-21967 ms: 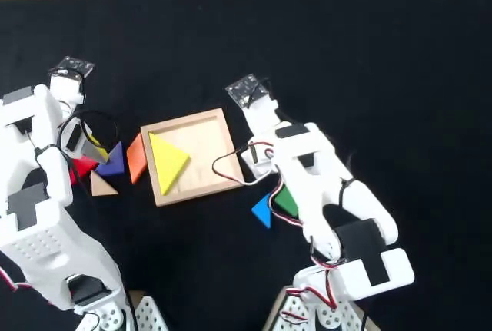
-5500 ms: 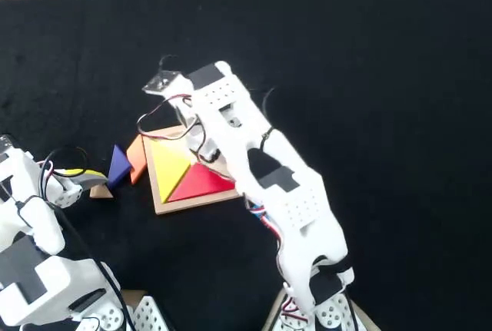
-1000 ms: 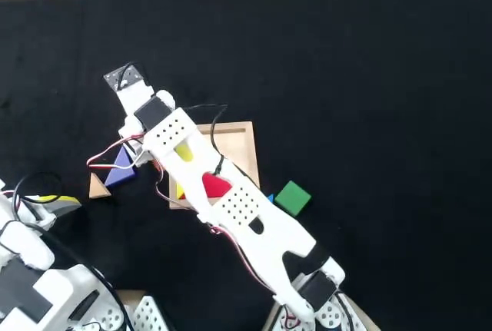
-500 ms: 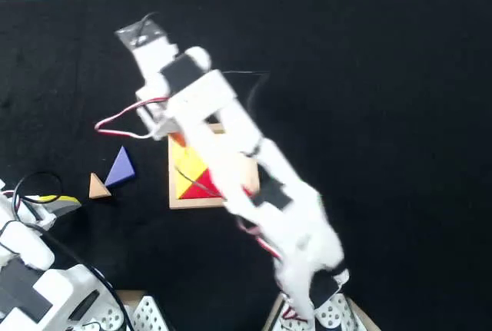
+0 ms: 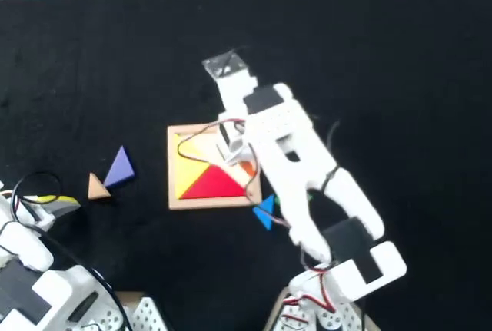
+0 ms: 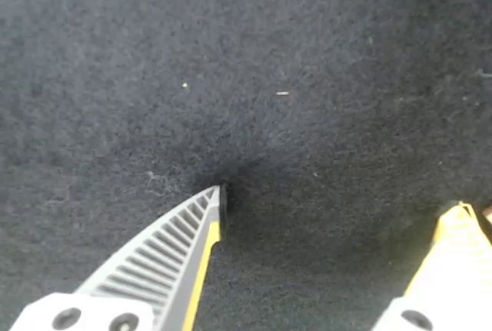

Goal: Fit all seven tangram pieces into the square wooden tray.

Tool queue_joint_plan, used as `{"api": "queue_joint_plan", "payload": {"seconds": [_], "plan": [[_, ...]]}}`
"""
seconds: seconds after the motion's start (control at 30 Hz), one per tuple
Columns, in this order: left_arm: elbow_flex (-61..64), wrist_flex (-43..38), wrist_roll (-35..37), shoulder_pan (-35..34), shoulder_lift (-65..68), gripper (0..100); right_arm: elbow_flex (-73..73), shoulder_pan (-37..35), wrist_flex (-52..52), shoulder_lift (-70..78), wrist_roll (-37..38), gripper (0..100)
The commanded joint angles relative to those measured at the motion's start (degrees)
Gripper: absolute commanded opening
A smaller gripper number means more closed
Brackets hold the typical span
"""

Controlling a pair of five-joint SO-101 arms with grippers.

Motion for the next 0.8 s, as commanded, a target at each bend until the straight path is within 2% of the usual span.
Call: {"api": "queue_joint_plan", "payload": {"seconds": [0.0,0.3,0.63,0.77], "plan": [[1.6,-0.4,0.4,-0.4,0.4,41,0.3,0.3,-6.1,0.5,-3.7,1.1],[1.4,-0.4,0.3,-0.1,0.7,41,-1.0,-0.7,-11.9,11.1,-9.2,1.1],[1.3,-0.4,0.3,-0.1,0.9,41,-1.9,-4.4,-11.4,11.5,-9.3,1.8],[1.3,-0.4,0.3,-0.1,0.9,41,-1.5,-4.4,-10.0,11.6,-9.3,15.7]]}}
